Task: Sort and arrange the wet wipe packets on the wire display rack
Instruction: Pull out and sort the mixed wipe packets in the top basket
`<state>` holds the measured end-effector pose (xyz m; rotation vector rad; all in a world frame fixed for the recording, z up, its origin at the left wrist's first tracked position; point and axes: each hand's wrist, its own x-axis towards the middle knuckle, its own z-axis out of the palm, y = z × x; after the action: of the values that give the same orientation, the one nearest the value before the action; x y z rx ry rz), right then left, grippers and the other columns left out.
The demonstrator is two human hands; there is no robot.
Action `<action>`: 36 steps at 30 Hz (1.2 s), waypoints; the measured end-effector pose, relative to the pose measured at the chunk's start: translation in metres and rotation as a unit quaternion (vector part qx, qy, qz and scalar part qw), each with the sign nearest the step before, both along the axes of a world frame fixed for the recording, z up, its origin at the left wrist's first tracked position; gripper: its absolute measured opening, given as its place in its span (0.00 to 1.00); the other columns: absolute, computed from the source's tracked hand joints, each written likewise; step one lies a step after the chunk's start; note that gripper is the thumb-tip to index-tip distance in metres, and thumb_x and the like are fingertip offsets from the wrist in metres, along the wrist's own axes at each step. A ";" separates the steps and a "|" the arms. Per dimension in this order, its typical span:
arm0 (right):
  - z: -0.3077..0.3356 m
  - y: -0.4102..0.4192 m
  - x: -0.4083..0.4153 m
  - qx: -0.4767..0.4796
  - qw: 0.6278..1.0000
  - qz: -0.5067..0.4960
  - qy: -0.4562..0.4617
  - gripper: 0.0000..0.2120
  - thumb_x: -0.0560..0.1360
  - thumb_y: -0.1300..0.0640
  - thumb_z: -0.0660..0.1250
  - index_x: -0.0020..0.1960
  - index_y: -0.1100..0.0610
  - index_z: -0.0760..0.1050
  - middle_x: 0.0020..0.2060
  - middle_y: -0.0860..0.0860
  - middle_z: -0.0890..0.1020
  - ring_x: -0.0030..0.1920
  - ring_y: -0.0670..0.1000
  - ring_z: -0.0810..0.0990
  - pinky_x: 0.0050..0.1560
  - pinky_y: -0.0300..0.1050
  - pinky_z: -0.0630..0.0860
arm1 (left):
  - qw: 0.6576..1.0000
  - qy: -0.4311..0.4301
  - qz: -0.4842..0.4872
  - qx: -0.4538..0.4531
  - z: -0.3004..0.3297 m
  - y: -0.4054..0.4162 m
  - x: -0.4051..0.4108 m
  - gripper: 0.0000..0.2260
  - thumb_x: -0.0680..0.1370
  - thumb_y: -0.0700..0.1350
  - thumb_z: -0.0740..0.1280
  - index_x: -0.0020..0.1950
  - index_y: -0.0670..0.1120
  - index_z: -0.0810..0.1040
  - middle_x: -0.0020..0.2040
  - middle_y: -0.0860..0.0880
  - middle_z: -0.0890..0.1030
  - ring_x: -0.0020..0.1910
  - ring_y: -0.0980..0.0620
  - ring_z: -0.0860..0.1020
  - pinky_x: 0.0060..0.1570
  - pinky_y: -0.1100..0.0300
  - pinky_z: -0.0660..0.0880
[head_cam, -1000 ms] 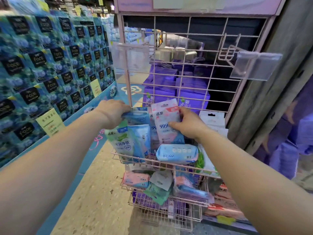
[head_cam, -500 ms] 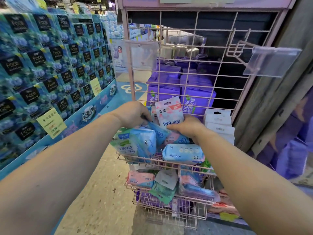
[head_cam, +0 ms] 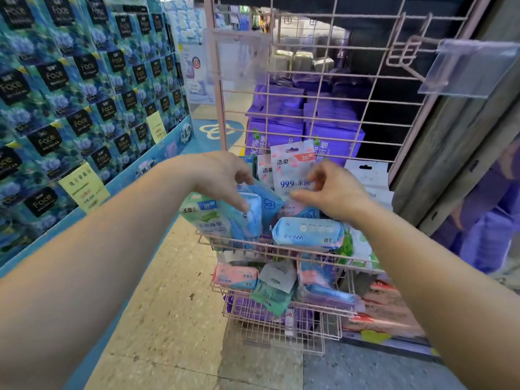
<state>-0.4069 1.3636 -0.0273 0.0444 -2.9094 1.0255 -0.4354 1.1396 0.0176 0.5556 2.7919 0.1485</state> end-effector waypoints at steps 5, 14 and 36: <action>-0.019 0.009 0.024 0.335 0.926 0.133 -0.112 0.39 0.62 0.39 0.75 0.69 0.46 0.66 0.63 0.48 0.75 0.60 0.53 0.75 0.58 0.49 0.74 | 0.993 0.067 -0.023 -0.096 -0.020 0.012 0.002 0.28 0.66 0.54 0.76 0.64 0.54 0.74 0.62 0.53 0.77 0.60 0.49 0.75 0.58 0.50 0.74; -0.022 0.024 0.027 0.201 0.965 0.142 -0.088 0.29 0.67 0.44 0.74 0.66 0.48 0.72 0.58 0.48 0.79 0.54 0.51 0.77 0.50 0.44 0.72 | 0.966 0.181 -0.037 -0.179 -0.028 0.017 0.004 0.18 0.68 0.57 0.74 0.56 0.55 0.79 0.50 0.53 0.81 0.53 0.48 0.78 0.62 0.47 0.65; 0.003 0.048 0.100 -0.089 0.987 0.131 0.023 0.20 0.67 0.49 0.76 0.58 0.47 0.78 0.49 0.43 0.83 0.48 0.42 0.81 0.50 0.38 0.78 | 0.960 0.272 -0.063 0.002 -0.034 0.028 0.028 0.19 0.72 0.47 0.69 0.63 0.51 0.76 0.63 0.50 0.78 0.65 0.48 0.73 0.70 0.51 0.57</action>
<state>-0.3074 1.4112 -0.0248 0.4481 -2.8095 1.2979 -0.4073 1.1677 -0.0164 0.8892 3.2657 -0.0337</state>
